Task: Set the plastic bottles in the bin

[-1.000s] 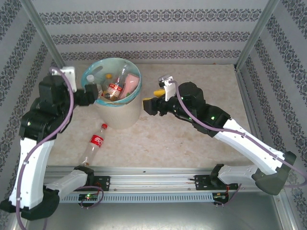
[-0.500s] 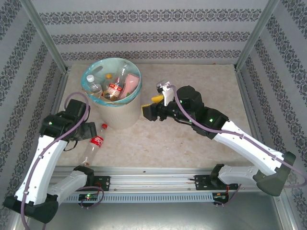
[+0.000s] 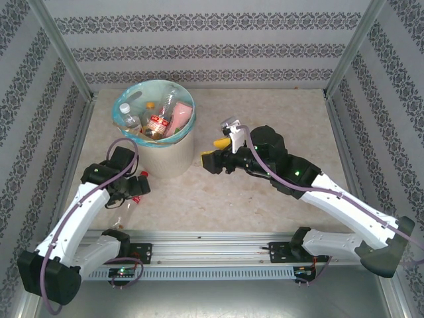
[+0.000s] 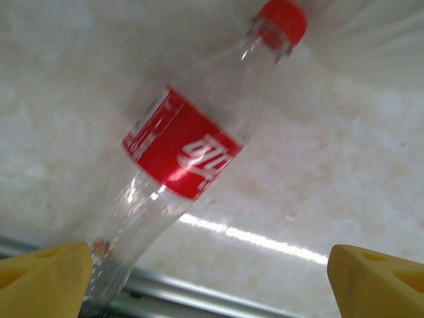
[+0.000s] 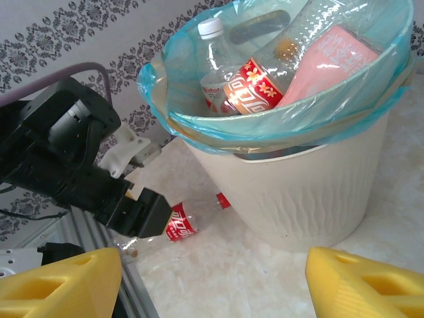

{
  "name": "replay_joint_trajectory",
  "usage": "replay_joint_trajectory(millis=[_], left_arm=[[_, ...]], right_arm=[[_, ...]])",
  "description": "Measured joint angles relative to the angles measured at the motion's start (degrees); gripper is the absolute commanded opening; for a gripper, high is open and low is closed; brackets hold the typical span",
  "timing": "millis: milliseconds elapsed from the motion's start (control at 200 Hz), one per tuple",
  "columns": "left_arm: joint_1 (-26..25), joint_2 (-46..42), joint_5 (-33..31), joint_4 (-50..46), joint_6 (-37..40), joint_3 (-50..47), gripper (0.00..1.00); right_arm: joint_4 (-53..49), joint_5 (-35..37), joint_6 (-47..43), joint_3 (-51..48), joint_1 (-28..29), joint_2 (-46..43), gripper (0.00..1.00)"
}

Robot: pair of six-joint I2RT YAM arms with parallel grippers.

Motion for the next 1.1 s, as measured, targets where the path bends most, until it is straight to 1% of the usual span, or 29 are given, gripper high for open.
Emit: replay_joint_trajectory(millis=[70,320,674,789,929,1099], left_arm=[[0.0,1.2,-0.6,2.4,-0.1,-0.1,0.97],[0.8,7.1,-2.8,9.0,0.6,-3.7,0.97],[1.9,10.4,-2.2,16.6,0.9,-10.4,0.95],[1.9,12.0,-1.3,18.2,0.9,-11.6,0.91],[1.9,13.9,0.0,20.1,0.4,-13.3,0.83],[1.9,13.9,0.6,21.0,-0.4,-15.1,0.75]], right_arm=[[0.0,-0.1,0.1,-0.3,0.0,0.0,0.74],[0.2,-0.5,0.2,-1.2,0.0,-0.5,0.75],[0.2,-0.5,0.2,-1.5,0.0,-0.6,0.75],[0.2,-0.5,0.2,-1.5,0.0,-0.6,0.75],[0.2,-0.4,0.2,-1.5,0.0,-0.6,0.75],[0.2,-0.4,0.2,-1.5,0.0,-0.6,0.76]])
